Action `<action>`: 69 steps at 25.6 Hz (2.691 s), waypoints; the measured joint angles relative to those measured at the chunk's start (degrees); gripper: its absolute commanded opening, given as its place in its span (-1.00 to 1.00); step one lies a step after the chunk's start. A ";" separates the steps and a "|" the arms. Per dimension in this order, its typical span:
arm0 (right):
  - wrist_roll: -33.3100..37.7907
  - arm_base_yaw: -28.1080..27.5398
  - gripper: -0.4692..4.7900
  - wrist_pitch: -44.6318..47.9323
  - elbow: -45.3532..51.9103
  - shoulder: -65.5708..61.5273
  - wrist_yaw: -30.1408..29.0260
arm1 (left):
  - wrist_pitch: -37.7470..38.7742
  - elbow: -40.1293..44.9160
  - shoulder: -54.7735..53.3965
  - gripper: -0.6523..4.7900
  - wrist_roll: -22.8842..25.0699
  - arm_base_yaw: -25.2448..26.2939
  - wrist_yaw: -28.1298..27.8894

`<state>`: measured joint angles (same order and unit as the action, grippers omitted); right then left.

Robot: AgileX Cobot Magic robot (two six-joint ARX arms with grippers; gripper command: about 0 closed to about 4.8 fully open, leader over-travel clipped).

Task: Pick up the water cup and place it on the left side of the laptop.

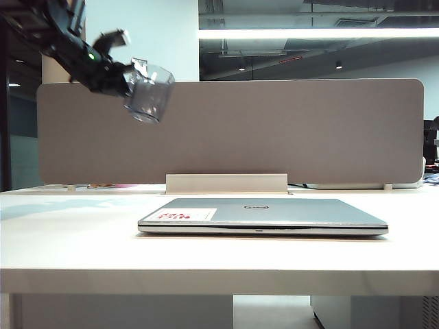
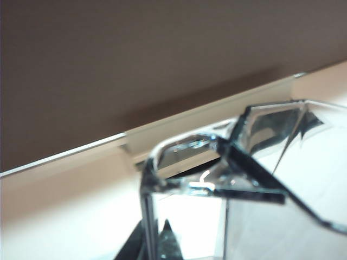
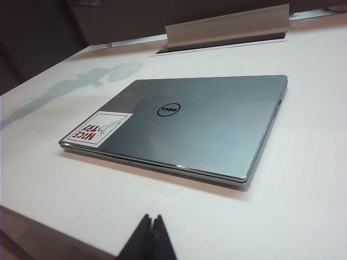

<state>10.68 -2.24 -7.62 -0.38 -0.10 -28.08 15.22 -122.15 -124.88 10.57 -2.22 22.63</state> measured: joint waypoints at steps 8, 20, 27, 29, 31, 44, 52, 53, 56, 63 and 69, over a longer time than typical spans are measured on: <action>0.00 0.00 -0.82 0.04 0.00 0.00 0.00 | 2.29 16.59 12.00 -0.78 0.22 0.74 -1.14; 0.00 0.00 -0.83 0.85 0.00 0.00 -0.02 | -6.32 43.56 28.98 -0.78 0.35 0.74 -5.11; 0.00 0.00 -0.82 0.85 0.00 0.00 -0.04 | -11.52 57.13 31.80 -0.78 0.20 -1.86 -7.32; 0.00 0.00 -0.82 0.85 0.00 0.00 -0.07 | -15.85 61.51 32.11 -0.78 0.20 -2.38 -7.34; 0.02 0.00 -0.82 0.85 0.00 0.00 -0.37 | -19.61 63.45 32.11 -0.78 0.13 -2.40 -7.74; 0.04 0.00 -0.82 0.85 0.00 0.00 -0.44 | -58.01 80.08 26.64 -0.78 -4.66 -2.38 -11.13; 0.04 0.00 -0.82 0.85 0.00 0.00 -0.44 | -68.65 80.13 17.81 -0.78 -7.61 -2.38 -10.05; 0.04 0.00 -0.83 0.85 0.00 0.00 -0.46 | -69.88 80.11 17.05 -0.78 -7.61 -2.38 -10.05; 0.04 0.00 -0.82 0.85 0.00 0.00 -0.46 | -72.32 80.11 13.75 -0.78 -7.69 -2.38 -9.99; 0.04 0.00 -0.82 0.81 0.00 0.00 -0.46 | -76.78 80.08 11.10 -0.78 -7.89 -2.38 -9.81; 0.04 0.00 -0.82 0.79 0.00 0.00 -0.44 | -78.75 79.84 9.29 -0.78 -7.93 -2.36 -9.60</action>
<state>10.72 -2.24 -6.83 -0.38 -0.10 -28.51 -63.53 -42.30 -115.59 2.63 -4.58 13.04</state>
